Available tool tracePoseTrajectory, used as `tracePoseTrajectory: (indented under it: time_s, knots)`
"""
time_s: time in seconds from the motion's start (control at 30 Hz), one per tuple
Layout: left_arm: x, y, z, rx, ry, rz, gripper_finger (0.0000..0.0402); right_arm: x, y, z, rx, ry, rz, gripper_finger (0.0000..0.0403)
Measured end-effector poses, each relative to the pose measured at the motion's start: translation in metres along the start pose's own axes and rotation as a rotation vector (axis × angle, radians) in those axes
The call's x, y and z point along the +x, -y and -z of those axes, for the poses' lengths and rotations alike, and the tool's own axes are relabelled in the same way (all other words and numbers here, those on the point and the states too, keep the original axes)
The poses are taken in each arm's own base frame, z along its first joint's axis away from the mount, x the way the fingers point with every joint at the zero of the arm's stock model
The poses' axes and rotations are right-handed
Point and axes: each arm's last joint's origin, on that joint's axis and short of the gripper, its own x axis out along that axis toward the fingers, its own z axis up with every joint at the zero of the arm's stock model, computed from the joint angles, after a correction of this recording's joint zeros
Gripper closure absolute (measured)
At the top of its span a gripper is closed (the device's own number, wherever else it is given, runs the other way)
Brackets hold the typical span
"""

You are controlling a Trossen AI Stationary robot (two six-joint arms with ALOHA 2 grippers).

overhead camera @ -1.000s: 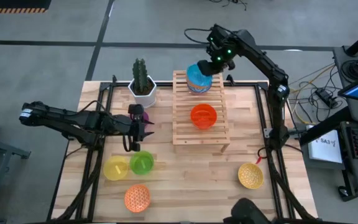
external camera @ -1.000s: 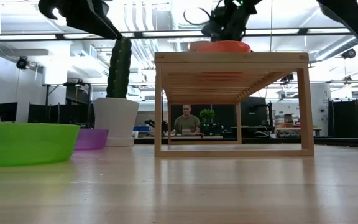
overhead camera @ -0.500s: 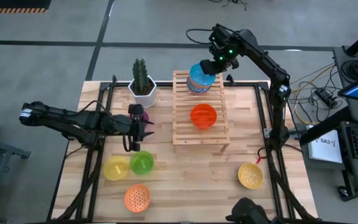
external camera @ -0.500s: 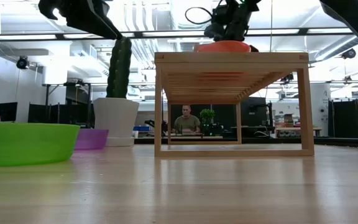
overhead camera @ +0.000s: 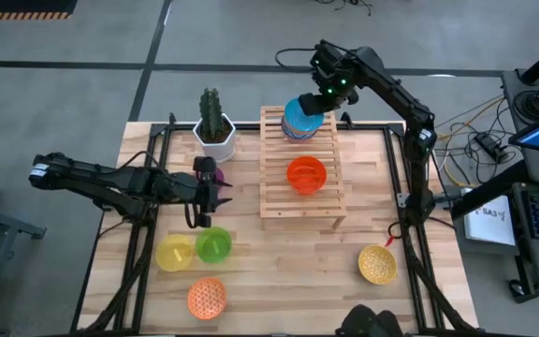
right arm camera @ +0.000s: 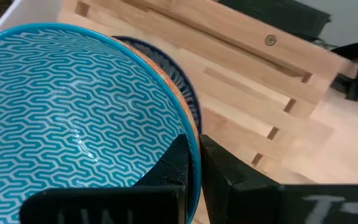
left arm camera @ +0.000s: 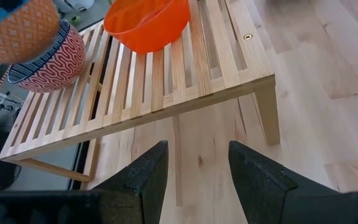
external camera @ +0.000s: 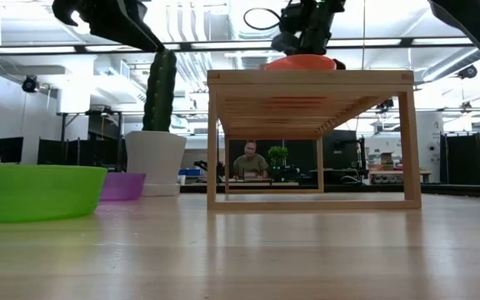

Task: Place and stack bowls onto a shelf
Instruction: Stack the blue bowl on top of the blue patterned bowl on the shelf

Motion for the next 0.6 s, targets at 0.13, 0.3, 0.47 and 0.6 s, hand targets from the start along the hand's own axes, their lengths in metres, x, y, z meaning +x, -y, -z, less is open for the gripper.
tracePoseTrajectory:
  time_s: [0.13,0.3,0.47,0.6]
  knots:
    - [0.0,0.0,0.0,0.0,0.0,0.0,0.0249,0.0023,-0.0026,0.0016,-0.001,-0.002,0.014,0.039]
    - [0.0,0.0,0.0,0.0,0.0,0.0,0.0249,0.0059,-0.0037,0.0025,0.004,-0.01,0.023,0.039]
    - [0.0,0.0,0.0,0.0,0.0,0.0,0.0249,0.008,-0.0032,0.0022,0.005,-0.011,0.032,0.039]
    - [0.0,0.0,0.0001,0.001,-0.001,0.0,0.0249,0.0095,-0.0028,0.0022,0.005,-0.014,0.036,0.0388]
